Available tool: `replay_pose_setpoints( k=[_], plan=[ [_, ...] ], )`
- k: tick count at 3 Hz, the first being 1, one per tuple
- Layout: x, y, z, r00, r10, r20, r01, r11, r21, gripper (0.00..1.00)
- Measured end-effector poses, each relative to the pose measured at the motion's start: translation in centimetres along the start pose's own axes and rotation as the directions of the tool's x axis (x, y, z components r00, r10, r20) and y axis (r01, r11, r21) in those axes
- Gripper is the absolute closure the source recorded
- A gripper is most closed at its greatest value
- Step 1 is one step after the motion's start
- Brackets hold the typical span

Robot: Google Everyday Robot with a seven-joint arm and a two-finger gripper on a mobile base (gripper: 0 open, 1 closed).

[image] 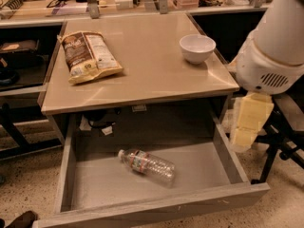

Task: Pick water bottle from top drawer and place on counter

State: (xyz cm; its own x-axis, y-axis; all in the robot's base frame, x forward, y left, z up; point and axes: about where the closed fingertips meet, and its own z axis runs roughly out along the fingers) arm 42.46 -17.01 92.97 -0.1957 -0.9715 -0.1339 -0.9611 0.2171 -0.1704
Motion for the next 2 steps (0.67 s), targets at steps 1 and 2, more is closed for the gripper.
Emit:
replay_pose_setpoints(
  k=[1,2],
  plan=[
    [0.0,0.14,0.19,1.0,-0.002,-0.002,0.002,1.0,-0.003,0.0],
    [-0.62,0.71,0.4,1.0,-0.029,0.003,0.029,0.9995,-0.008,0.0]
  ],
)
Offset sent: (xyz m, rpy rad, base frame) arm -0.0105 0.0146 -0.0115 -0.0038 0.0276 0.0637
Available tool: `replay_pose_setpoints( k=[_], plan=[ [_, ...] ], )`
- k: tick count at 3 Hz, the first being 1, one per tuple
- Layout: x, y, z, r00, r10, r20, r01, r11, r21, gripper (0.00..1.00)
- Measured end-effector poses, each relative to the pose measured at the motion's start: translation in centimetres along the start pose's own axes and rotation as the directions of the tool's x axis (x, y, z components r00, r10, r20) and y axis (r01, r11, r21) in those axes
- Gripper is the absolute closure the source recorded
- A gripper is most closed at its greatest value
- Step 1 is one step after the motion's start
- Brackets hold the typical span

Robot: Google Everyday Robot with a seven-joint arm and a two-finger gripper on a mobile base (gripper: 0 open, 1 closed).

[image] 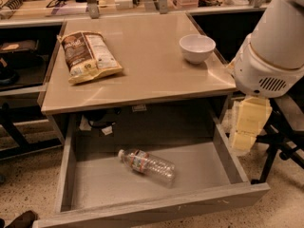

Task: Pick water bottle from top drawer and place on counter

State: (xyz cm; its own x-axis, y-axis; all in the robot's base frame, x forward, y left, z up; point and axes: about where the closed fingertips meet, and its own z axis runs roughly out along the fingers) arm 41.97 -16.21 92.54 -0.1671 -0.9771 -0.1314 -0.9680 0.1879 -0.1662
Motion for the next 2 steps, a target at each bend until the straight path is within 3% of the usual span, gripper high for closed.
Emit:
replay_pose_setpoints(
  k=[1,2],
  plan=[
    [-3.0,2.9,3.2,1.0,-0.002,0.027,0.005,0.9954,-0.096,0.0],
    [-5.5,5.3,7.0,0.999,0.026,0.044,-0.017,0.9804,-0.196,0.0]
  ],
)
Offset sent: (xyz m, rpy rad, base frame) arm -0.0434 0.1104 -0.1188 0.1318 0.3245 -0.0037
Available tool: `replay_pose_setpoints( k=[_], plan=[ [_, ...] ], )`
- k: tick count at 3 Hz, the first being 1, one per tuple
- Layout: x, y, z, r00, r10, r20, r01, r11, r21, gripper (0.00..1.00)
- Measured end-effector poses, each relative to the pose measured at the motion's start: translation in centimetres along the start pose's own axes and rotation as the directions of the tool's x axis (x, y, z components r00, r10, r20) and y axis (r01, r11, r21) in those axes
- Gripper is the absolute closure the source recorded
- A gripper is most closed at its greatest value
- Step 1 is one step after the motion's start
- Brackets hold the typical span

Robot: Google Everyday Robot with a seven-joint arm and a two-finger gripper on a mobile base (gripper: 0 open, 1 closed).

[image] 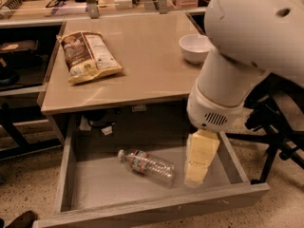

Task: Pick water bottle from top drawer and place on counter

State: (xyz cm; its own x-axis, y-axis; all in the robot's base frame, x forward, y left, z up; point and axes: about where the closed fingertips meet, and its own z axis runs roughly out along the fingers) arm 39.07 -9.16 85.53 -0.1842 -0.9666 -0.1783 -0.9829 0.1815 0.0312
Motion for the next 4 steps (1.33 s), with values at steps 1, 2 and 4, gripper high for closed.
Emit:
replay_pose_setpoints(
  k=[1,2,4],
  plan=[
    [-1.9,0.9,3.3,1.0,0.001,0.013,0.0,0.9958,-0.091,0.0],
    [-1.9,1.0,3.4,1.0,0.002,0.013,-0.001,0.9955,-0.095,0.0],
    [-4.1,-0.9,8.6,0.993,0.083,0.087,-0.076,0.9938,-0.081,0.0]
  ],
)
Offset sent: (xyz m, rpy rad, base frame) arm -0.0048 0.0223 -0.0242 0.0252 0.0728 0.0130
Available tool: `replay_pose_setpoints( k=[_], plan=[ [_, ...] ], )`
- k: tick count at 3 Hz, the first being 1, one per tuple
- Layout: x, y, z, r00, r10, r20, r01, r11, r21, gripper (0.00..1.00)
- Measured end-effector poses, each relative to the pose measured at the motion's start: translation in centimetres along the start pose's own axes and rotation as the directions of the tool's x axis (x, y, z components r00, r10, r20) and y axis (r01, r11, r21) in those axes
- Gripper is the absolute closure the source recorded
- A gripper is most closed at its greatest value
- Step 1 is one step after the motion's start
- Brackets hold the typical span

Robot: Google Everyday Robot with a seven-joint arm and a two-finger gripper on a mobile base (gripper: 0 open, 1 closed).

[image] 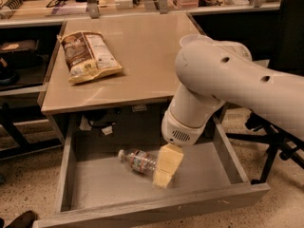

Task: Pick water bottle from top drawer and place on counter

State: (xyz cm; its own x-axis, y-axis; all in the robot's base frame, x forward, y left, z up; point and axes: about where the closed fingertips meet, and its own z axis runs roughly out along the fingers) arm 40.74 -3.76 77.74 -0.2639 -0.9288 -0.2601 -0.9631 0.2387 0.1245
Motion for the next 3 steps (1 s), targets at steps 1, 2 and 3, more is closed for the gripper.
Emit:
replay_pose_setpoints(
  k=[1,2,3],
  plan=[
    [-0.6,-2.1,2.3,0.998,0.052,0.022,-0.052,0.998,0.035,0.0],
    [-0.7,-3.6,4.7,0.995,0.096,0.034,-0.097,0.9947,0.033,0.0],
    [-0.8,-3.8,5.0,0.994,0.103,0.037,-0.104,0.9941,0.033,0.0]
  ],
)
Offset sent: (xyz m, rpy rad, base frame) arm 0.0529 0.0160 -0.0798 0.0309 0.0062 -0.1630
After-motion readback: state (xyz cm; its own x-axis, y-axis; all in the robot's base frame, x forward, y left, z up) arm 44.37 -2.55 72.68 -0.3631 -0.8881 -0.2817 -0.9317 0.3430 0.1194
